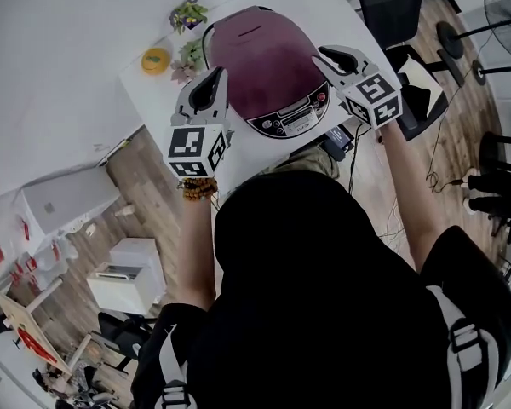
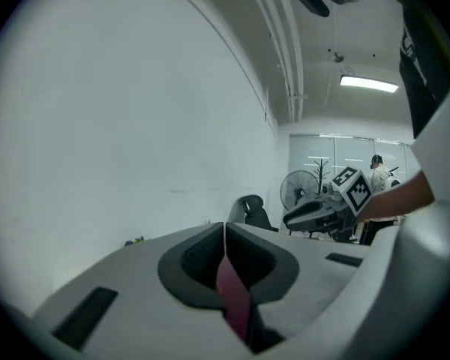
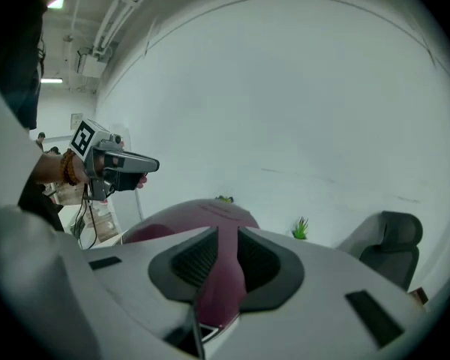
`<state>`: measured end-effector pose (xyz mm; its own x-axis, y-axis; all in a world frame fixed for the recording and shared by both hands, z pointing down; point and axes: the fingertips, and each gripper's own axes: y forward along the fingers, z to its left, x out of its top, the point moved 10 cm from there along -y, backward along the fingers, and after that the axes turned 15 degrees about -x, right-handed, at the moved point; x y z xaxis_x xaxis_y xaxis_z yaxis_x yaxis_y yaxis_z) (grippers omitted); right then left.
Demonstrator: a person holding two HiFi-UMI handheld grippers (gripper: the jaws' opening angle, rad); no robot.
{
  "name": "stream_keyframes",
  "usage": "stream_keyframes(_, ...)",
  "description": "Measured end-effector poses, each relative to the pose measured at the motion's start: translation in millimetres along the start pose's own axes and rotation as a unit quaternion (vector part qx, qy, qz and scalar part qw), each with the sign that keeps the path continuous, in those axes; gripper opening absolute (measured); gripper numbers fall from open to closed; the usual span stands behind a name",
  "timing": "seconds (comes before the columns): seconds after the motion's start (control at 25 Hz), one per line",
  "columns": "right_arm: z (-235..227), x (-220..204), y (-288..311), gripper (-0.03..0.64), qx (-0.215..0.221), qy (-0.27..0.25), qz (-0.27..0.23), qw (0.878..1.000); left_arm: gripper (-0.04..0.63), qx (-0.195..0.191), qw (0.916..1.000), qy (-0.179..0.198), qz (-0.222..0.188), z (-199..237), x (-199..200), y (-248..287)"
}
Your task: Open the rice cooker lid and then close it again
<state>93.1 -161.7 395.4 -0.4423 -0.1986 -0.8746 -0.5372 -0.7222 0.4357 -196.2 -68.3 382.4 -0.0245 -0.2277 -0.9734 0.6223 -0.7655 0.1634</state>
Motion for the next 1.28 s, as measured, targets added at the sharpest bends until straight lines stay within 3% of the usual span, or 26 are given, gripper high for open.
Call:
stream_keyframes(0.12,-3,37,-11,0.086,-0.033,-0.006,-0.065,0.997,0.028,0.029,0.998,0.027,-0.049,-5,24,4)
stream_keyframes(0.24,-1,67,-27,0.086,-0.081,-0.002,-0.143,0.986,0.028,0.046,0.9944,0.045,-0.084,-11,42,9)
stream_keyframes(0.56,27,103,-63,0.074,-0.145,0.01,-0.265,0.953,0.027,0.058,0.9879,0.079,-0.12,-35,56,14)
stream_keyframes(0.84,40,82,-63,0.052,-0.182,0.039,-0.235,0.954,0.028,0.069,0.9816,0.105,-0.143,-52,50,19)
stream_keyframes(1.28,69,63,-54,0.043,-0.167,0.058,-0.203,0.963,0.026,0.099,0.9819,0.11,-0.118,-47,22,17)
